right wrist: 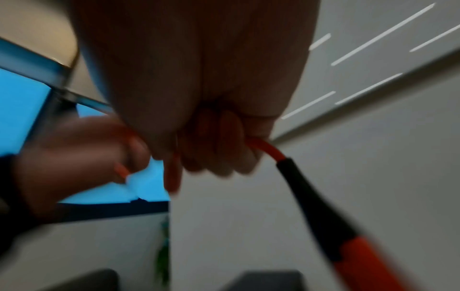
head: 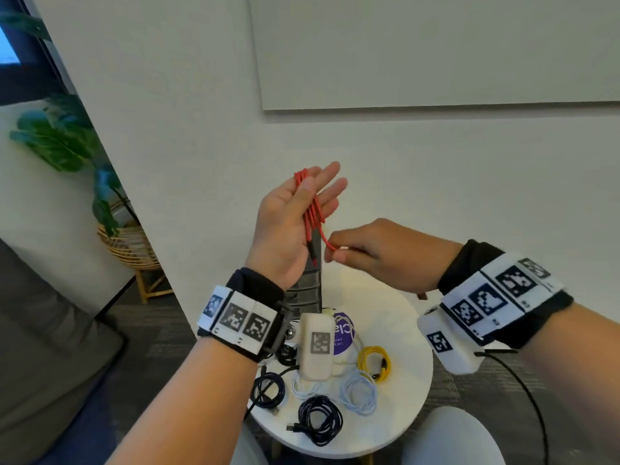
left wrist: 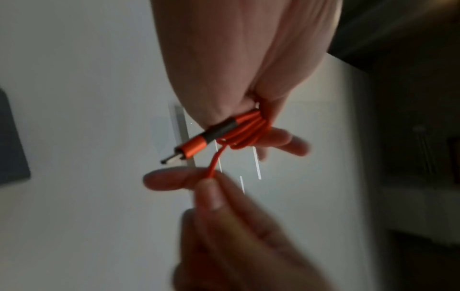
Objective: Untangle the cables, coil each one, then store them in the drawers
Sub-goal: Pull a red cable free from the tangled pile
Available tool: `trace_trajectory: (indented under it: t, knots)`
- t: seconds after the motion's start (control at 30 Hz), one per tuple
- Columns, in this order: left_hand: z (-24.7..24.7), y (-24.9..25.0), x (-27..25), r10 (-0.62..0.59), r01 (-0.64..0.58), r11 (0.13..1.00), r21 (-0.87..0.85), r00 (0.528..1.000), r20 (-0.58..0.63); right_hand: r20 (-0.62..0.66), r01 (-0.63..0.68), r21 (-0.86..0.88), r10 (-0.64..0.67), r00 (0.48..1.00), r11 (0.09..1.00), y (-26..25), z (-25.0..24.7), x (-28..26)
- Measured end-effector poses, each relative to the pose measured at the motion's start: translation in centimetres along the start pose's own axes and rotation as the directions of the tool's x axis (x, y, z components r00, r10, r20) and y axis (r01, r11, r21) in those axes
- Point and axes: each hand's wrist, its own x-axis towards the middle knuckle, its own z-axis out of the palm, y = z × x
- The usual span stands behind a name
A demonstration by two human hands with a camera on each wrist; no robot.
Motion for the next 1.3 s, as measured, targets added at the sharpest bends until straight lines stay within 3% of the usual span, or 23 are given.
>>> trace_trajectory:
  t: [0.07,0.17,0.27,0.37,0.43,0.6,0.73,0.83,0.93,1.03,1.1,1.17,1.23,1.3]
  knots:
    - [-0.1,-1.3,-0.4,-0.019,0.024,0.989,0.146,0.999,-0.032,0.065,0.067,-0.123,-0.060,0.996,0.990,-1.6,-1.3,0.2]
    - [0.3,-2.2,-1.3,-0.053,0.012,0.910,0.415,0.995,0.088,-0.023,0.149,-0.200,-0.157,0.987,0.968,-2.4,-4.3,0.3]
    - [0.9,-1.6,-2.5,-0.065,-0.011,0.948,0.318,0.972,0.226,-0.149,0.133,-0.089,-0.145,0.978,0.987,-1.7,-6.1,-0.1]
    - [0.9,-0.8,-2.7,-0.135,0.095,0.982,0.161,0.956,0.260,-0.345,0.142,0.163,-0.079,0.935,0.976,-1.5,-5.1,-0.7]
    - [0.7,-0.5,-2.8,-0.182,0.143,0.973,0.179,0.957,0.226,-0.404,0.152,0.319,-0.011,0.915,0.936,-1.1,-4.1,-0.8]
    - [-0.5,-1.4,-3.8,-0.242,0.218,0.950,0.223,0.966,0.087,-0.304,0.091,0.385,0.033,0.952,0.918,0.0,-0.6,-0.7]
    - [-1.5,-2.9,-5.0,-0.238,0.273,0.935,0.225,0.956,-0.172,-0.421,0.016,0.338,0.136,0.897,0.941,-0.5,3.5,-0.6]
    - [-2.3,-3.9,-6.0,-0.260,0.312,0.928,0.205,0.935,-0.242,-0.493,-0.025,0.354,0.209,0.844,0.935,-1.7,6.2,-0.7]
    - [-3.3,-4.3,-7.3,-0.297,0.333,0.919,0.210,0.937,-0.185,-0.438,-0.061,0.459,0.286,0.852,0.886,-2.2,7.6,-1.5]
    - [-4.3,-4.4,-7.9,-0.315,0.343,0.914,0.218,0.937,-0.153,-0.275,-0.099,0.617,0.331,0.903,0.781,-1.5,7.2,-3.2]
    - [-4.6,-4.4,-8.0,-0.312,0.340,0.912,0.229,0.938,-0.150,-0.153,-0.183,0.528,0.305,0.940,0.829,-0.9,6.7,-4.3]
    - [-4.7,-4.7,-8.1,-0.313,0.338,0.908,0.247,0.940,-0.136,-0.054,-0.225,0.313,0.254,0.966,0.923,-0.7,6.5,-4.8]
    - [-4.5,-5.0,-8.2,-0.329,0.348,0.907,0.237,0.937,-0.115,-0.068,-0.241,0.155,0.254,0.965,0.958,-0.6,6.7,-4.8]
    - [-4.3,-5.2,-8.1,-0.342,0.353,0.919,0.176,0.935,-0.093,-0.168,-0.243,0.203,0.278,0.946,0.949,-0.6,7.2,-4.5]
